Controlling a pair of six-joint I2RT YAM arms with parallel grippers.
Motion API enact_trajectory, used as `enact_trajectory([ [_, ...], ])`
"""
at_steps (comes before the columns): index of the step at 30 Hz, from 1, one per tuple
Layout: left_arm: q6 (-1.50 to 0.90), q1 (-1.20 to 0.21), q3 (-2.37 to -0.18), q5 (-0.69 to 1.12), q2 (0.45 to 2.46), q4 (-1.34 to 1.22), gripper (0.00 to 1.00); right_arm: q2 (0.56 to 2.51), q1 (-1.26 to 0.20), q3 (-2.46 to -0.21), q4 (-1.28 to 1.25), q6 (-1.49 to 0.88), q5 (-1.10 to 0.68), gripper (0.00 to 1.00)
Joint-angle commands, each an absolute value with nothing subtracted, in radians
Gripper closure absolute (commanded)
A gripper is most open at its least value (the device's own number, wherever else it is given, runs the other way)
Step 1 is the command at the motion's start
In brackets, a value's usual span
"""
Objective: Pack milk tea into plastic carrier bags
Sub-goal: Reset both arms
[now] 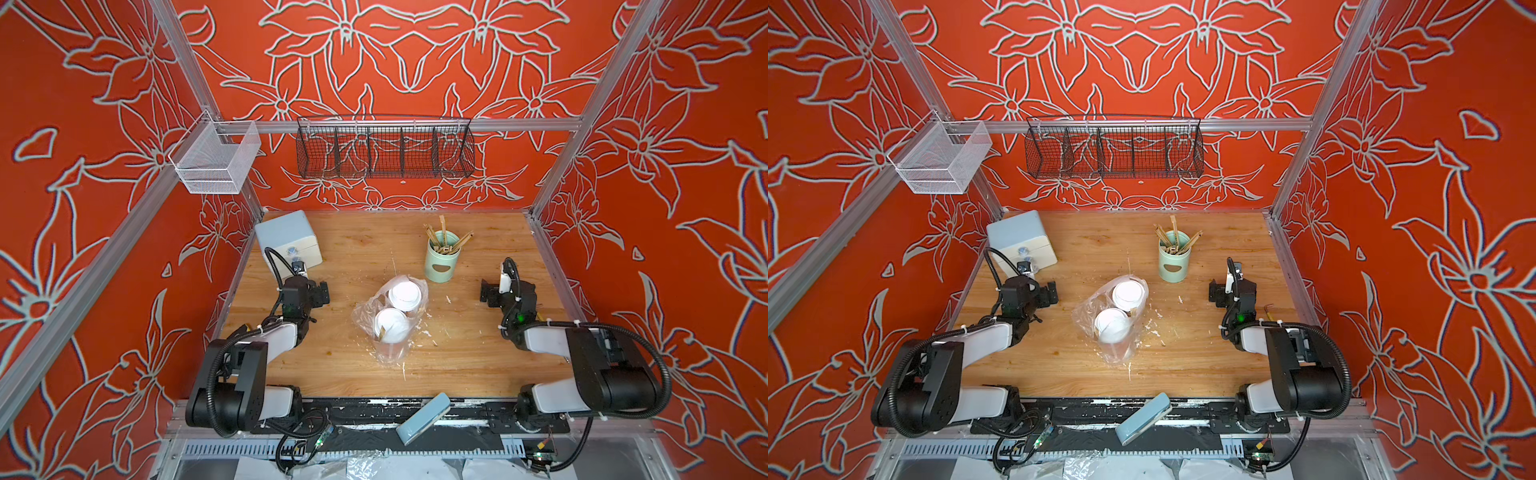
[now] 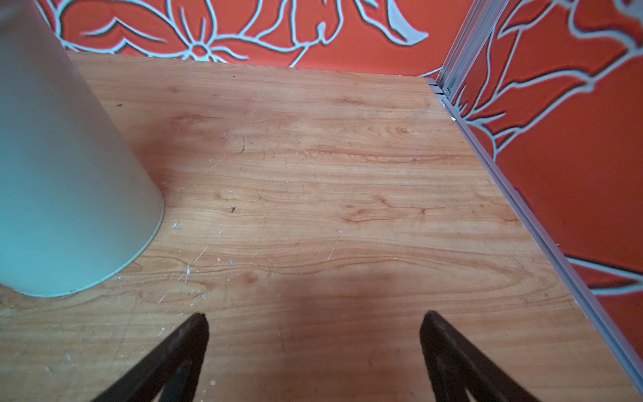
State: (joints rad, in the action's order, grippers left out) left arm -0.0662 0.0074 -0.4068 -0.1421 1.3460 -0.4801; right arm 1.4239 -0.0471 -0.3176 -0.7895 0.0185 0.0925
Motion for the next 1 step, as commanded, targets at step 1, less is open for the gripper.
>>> enact_trajectory([
  [1,-0.052,0.016,-0.403,-0.123,1.346,-0.5,0.03,1.415,-0.044,-0.331,-0.779,0.017,0.086,0.03],
])
